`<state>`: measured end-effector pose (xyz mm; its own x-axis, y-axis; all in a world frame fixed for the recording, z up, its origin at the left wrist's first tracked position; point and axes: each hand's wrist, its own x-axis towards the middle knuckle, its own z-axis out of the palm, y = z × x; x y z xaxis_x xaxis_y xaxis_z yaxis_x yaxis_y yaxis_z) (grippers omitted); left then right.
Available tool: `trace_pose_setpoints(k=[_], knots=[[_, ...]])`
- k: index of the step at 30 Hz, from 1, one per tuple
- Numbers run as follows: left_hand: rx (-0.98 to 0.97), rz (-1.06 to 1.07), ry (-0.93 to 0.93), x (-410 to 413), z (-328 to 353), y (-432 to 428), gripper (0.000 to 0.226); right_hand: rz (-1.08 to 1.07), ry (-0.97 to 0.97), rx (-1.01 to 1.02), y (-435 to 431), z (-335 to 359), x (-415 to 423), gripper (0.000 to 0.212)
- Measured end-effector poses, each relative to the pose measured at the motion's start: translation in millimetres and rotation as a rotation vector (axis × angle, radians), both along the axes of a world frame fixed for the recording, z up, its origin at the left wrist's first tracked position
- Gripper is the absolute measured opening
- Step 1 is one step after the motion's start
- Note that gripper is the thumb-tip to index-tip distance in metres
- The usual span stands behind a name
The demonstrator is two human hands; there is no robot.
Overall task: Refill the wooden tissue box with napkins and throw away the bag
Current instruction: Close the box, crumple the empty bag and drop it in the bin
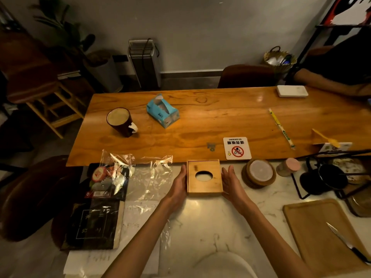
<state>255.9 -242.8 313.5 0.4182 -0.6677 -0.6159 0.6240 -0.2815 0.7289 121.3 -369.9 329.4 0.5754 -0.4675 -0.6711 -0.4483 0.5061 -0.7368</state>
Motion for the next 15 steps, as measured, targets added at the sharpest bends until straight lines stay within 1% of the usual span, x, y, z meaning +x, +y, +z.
trace_pose_setpoints(k=[1,2,4,5,6,7,9,11,12,13,14,15], knots=[[0.011,-0.027,-0.044,-0.3,3.3,4.9,0.052,-0.027,0.032,-0.088,3.7,-4.0,-3.8,0.076],[0.044,-0.071,-0.141,2.3,5.2,12.4,0.052,-0.061,0.06,-0.236,8.0,-5.6,-8.1,0.073],[0.129,-0.093,-0.409,11.2,6.7,35.6,0.05,-0.13,0.053,-0.506,20.7,-0.7,-16.9,0.048],[0.16,-0.06,-0.542,18.9,8.0,50.7,0.044,-0.155,0.027,-0.587,28.0,1.1,-20.1,0.036],[0.193,-0.017,-0.67,26.7,11.9,67.2,0.038,-0.153,-0.012,-0.614,37.6,7.9,-22.3,0.028],[0.233,0.04,-0.784,34.8,17.0,86.7,0.036,-0.122,-0.05,-0.596,47.1,12.7,-22.9,0.025],[0.362,0.171,-0.95,51.7,24.1,129.0,0.035,0.031,-0.075,-0.508,67.7,13.5,-16.4,0.024],[0.513,0.304,-1.084,71.9,27.0,169.8,0.036,0.223,-0.021,-0.415,88.8,1.3,-1.1,0.023],[0.598,0.327,-1.101,82.7,25.8,188.4,0.037,0.312,0.014,-0.391,99.9,-10.0,8.2,0.023],[0.678,0.315,-1.081,94.6,22.3,205.3,0.039,0.381,0.046,-0.391,111.0,-21.4,17.5,0.023],[0.744,0.274,-1.024,105.2,20.0,219.2,0.042,0.413,0.07,-0.398,119.7,-33.0,27.4,0.025],[0.771,0.233,-0.943,114.5,14.3,230.8,0.045,0.404,0.085,-0.39,127.6,-43.6,37.4,0.025]])
